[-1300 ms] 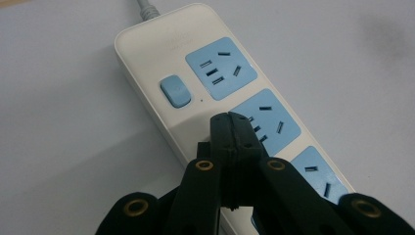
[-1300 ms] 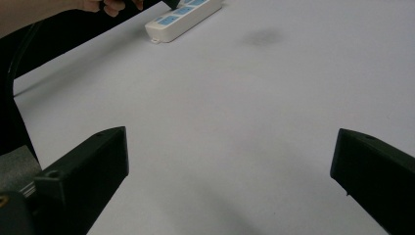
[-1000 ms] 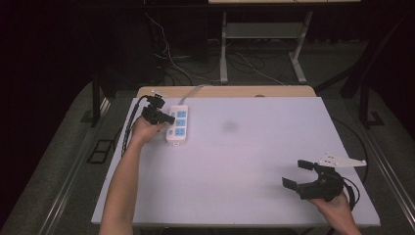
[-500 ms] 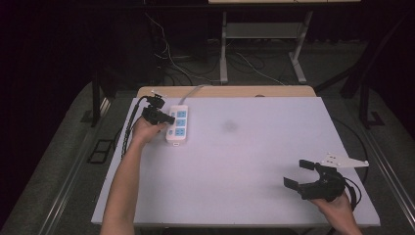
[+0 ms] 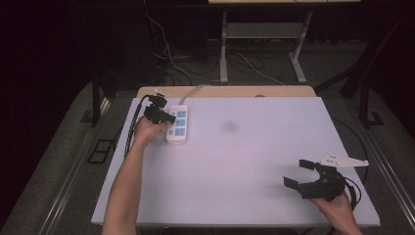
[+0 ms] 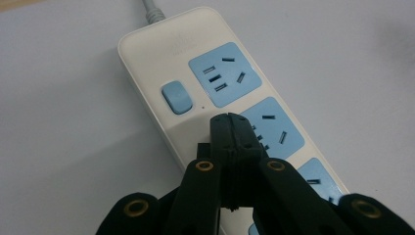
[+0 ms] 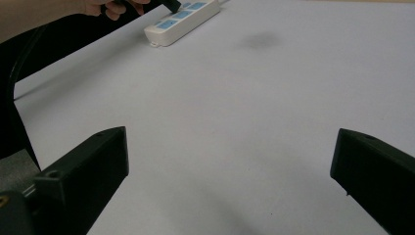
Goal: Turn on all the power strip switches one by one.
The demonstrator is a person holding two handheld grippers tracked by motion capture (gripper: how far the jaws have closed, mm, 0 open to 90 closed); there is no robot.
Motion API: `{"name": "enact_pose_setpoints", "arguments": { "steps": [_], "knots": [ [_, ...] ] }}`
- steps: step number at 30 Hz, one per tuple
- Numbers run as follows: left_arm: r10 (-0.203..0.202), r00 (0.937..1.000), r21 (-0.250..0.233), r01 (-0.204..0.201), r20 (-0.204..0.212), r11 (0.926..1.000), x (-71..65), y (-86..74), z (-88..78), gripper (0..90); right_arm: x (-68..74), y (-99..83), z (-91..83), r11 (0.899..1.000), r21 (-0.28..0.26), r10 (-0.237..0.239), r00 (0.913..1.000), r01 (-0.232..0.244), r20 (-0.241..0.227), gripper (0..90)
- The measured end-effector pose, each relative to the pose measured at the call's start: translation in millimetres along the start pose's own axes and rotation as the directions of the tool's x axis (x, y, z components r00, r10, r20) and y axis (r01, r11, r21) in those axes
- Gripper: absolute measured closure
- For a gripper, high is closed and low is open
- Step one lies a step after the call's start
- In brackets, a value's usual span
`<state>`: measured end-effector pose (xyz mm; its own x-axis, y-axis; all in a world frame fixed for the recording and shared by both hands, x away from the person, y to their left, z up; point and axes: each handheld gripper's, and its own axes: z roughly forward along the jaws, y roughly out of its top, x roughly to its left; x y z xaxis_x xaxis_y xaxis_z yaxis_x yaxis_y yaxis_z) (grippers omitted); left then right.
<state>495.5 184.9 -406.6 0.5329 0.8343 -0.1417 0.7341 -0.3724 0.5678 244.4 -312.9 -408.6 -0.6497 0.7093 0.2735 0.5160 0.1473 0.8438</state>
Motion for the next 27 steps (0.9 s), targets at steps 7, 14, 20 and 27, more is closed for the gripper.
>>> {"name": "enact_pose_setpoints", "arguments": {
  "steps": [7, 14, 20, 27],
  "knots": [
    [0.018, 0.9998, 0.009, -0.017, -0.013, 0.9998, -1.0, 4.5, -0.6, 89.9, -0.6, -0.1, -0.4, 1.000, 0.000, 0.002, 1.0000, -0.002, 0.003, 0.7],
    [0.021, 0.9996, 0.001, -0.021, -0.020, 0.9998, 2.6, 9.2, -4.7, 89.8, -1.1, -0.2, -0.1, 1.000, 0.001, 0.004, 1.0000, -0.004, 0.003, 0.7],
    [0.013, 0.9997, -0.014, -0.013, -0.022, 0.9998, 5.6, 16.2, -8.4, 89.8, -1.1, 0.0, 0.1, 1.000, 0.000, 0.004, 1.0000, -0.004, 0.003, 0.7],
    [0.027, 0.9991, -0.036, -0.028, -0.031, 0.9989, 5.2, 32.3, -13.9, 89.9, -1.6, -0.1, -0.7, 1.000, -0.005, 0.008, 0.9999, -0.008, 0.008, 0.7]
  ]
}}
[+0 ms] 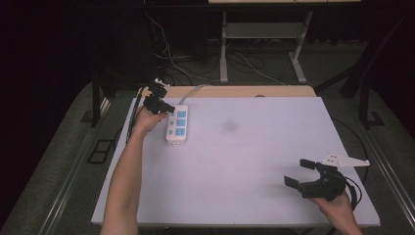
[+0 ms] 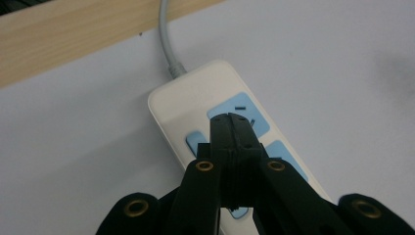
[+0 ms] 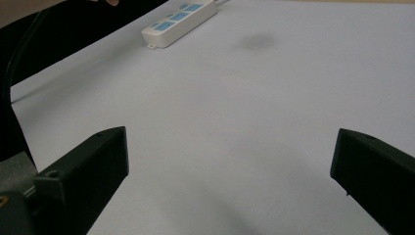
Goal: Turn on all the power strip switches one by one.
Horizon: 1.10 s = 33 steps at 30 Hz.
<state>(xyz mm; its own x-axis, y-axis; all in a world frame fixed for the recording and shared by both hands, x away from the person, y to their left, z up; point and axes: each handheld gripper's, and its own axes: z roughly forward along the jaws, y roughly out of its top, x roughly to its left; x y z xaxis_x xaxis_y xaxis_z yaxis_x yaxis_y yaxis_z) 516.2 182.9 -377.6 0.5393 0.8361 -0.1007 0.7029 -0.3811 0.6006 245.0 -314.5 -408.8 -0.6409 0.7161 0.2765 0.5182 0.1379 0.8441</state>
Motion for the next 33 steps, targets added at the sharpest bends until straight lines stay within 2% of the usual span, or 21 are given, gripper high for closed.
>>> {"name": "enact_pose_setpoints", "arguments": {
  "steps": [7, 17, 22, 25, 27, 30, 33],
  "knots": [
    [-0.018, 0.9994, -0.033, 0.017, -0.029, 0.9993, 4.3, 5.3, 4.8, 89.9, -0.3, -0.7, -0.9, 1.000, -0.002, 0.003, 1.0000, -0.003, 0.002, 0.7],
    [-0.024, 0.9983, -0.001, 0.024, -0.053, 0.9997, 4.4, -0.9, 17.2, 89.8, -0.7, -0.8, -1.0, 1.000, -0.002, 0.002, 1.0000, -0.002, 0.004, 0.7],
    [-0.042, 0.9978, 0.004, 0.042, -0.052, 0.9991, 6.7, -7.5, 20.2, 89.8, -0.3, -0.6, -0.7, 1.000, 0.001, 0.002, 1.0000, -0.002, 0.002, 0.7],
    [-0.038, 0.9980, 0.007, 0.039, -0.051, 0.9992, 6.8, -10.7, 22.2, 89.7, -0.6, -0.7, -0.6, 1.000, -0.001, 0.001, 1.0000, -0.001, 0.003, 0.7],
    [-0.032, 0.9985, 0.000, 0.032, -0.045, 0.9995, 6.6, -13.2, 24.1, 89.7, -0.5, -0.7, -0.3, 1.000, 0.000, 0.001, 1.0000, -0.001, 0.003, 0.7],
    [-0.050, 0.9983, -0.027, 0.049, -0.029, 0.9984, 6.3, -15.3, 25.6, 89.7, -0.4, -0.8, 0.1, 1.000, 0.001, 0.001, 1.0000, -0.001, 0.005, 0.7],
    [-0.040, 0.9984, -0.021, 0.039, -0.040, 0.9990, 5.0, -14.7, 25.7, 89.7, -0.7, -0.7, -0.2, 1.000, 0.001, 0.003, 1.0000, -0.003, 0.006, 0.7]
  ]
}}
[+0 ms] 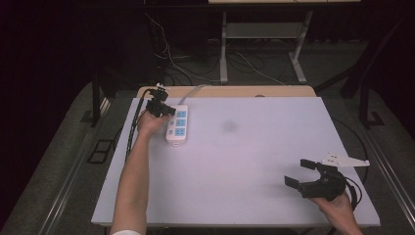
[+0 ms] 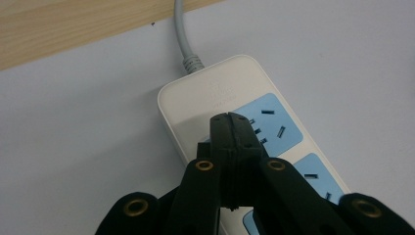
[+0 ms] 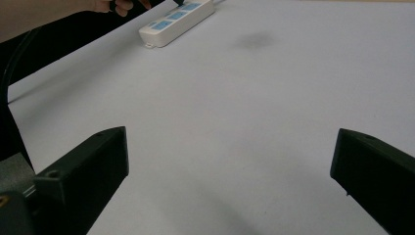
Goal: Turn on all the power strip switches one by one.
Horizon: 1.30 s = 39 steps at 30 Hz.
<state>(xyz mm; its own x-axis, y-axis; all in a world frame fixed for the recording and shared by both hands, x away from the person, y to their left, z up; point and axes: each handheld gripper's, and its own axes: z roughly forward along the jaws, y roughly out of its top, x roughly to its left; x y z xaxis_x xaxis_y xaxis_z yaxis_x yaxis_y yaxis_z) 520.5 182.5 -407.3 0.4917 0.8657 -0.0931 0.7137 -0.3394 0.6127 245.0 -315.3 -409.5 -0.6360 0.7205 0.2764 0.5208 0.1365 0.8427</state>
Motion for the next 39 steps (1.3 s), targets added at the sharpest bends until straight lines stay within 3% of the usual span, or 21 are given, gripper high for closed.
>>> {"name": "enact_pose_setpoints", "arguments": {
  "steps": [6, 23, 30, 33, 36, 39],
  "knots": [
    [-0.009, 0.9999, 0.000, 0.009, -0.005, 1.0000, -0.7, -0.4, 0.4, 89.8, 0.1, 0.0, -0.9, 1.000, -0.005, -0.001, 1.0000, 0.001, -0.003, 0.7],
    [-0.073, 0.9958, 0.023, 0.072, 0.056, 0.9971, 8.3, -2.3, 2.1, 90.0, 1.2, -0.3, -1.7, 1.000, -0.008, -0.006, 1.0000, 0.006, -0.004, 0.7],
    [-0.092, 0.9942, 0.026, 0.091, 0.055, 0.9955, 8.8, -2.8, 2.7, 90.0, 0.8, -0.3, -2.3, 1.000, -0.012, -0.006, 1.0000, 0.006, -0.006, 0.7],
    [-0.083, 0.9955, 0.033, 0.081, 0.046, 0.9962, 7.8, -2.6, 1.8, 90.0, 0.8, -0.1, -2.0, 1.000, -0.009, -0.007, 1.0000, 0.007, -0.005, 0.7],
    [-0.071, 0.9965, 0.009, 0.071, 0.044, 0.9974, 6.9, -5.7, 1.4, 89.9, 1.0, 0.1, -2.6, 1.000, -0.013, -0.007, 1.0000, 0.007, -0.005, 0.7],
    [-0.097, 0.9941, -0.015, 0.098, 0.047, 0.9951, 6.9, -9.1, 1.2, 89.9, 0.6, 0.2, -3.0, 1.000, -0.015, -0.006, 1.0000, 0.006, -0.004, 0.7]
  ]
}}
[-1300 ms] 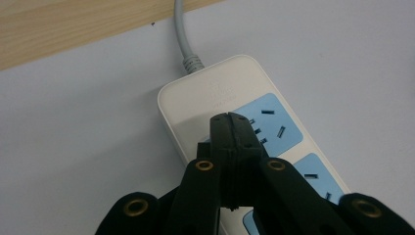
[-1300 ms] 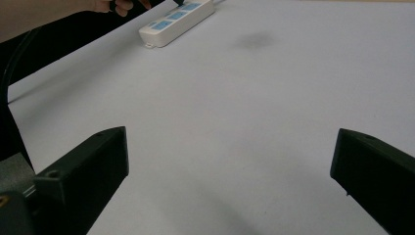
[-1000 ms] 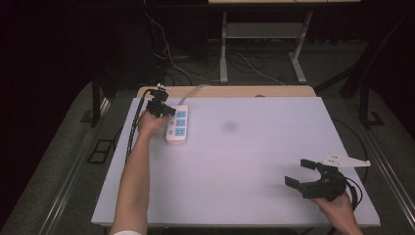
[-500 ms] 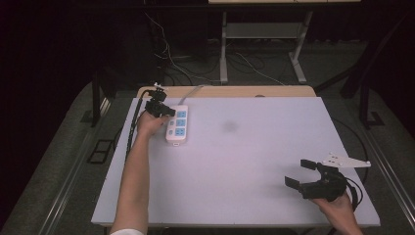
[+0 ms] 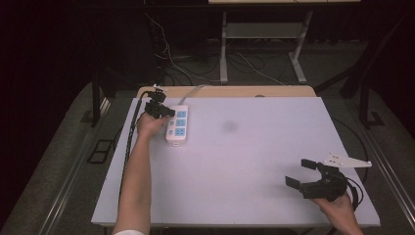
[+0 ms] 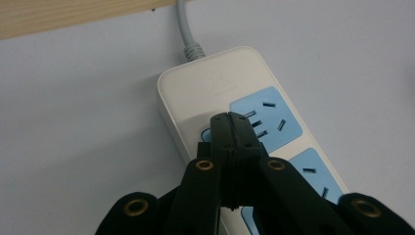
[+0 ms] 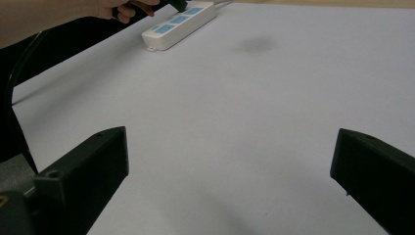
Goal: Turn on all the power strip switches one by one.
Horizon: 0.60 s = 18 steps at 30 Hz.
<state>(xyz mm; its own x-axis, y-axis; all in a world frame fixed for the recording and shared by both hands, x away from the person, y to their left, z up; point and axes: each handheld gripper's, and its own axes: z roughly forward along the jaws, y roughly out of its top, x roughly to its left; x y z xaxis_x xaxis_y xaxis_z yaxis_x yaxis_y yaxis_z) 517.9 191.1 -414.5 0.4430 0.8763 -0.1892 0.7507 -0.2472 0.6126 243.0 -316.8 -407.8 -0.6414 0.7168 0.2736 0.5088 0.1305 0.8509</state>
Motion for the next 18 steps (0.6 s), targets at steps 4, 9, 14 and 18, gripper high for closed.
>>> {"name": "enact_pose_setpoints", "arguments": {
  "steps": [4, 9, 14, 18],
  "knots": [
    [0.020, 0.9998, 0.006, -0.020, -0.009, 0.9998, -3.8, 1.6, -1.0, 89.8, -0.3, 0.1, 0.7, 1.000, 0.002, -0.001, 1.0000, 0.001, -0.002, 0.7],
    [0.033, 0.9993, -0.038, -0.034, -0.015, 0.9987, -7.5, 4.4, -9.5, 89.7, -1.0, 0.2, 0.5, 1.000, 0.003, 0.001, 1.0000, -0.001, -0.005, 0.7],
    [0.056, 0.9984, -0.067, -0.056, -0.008, 0.9962, -13.5, 7.5, -23.5, 89.5, -1.3, 0.4, 0.9, 1.000, 0.007, -0.003, 1.0000, 0.003, -0.008, 0.7],
    [0.063, 0.9980, -0.096, -0.062, 0.011, 0.9935, -17.7, 7.4, -36.5, 81.2, -1.5, 0.5, 0.6, 1.000, 0.007, -0.005, 1.0000, 0.005, -0.007, 0.7]
  ]
}}
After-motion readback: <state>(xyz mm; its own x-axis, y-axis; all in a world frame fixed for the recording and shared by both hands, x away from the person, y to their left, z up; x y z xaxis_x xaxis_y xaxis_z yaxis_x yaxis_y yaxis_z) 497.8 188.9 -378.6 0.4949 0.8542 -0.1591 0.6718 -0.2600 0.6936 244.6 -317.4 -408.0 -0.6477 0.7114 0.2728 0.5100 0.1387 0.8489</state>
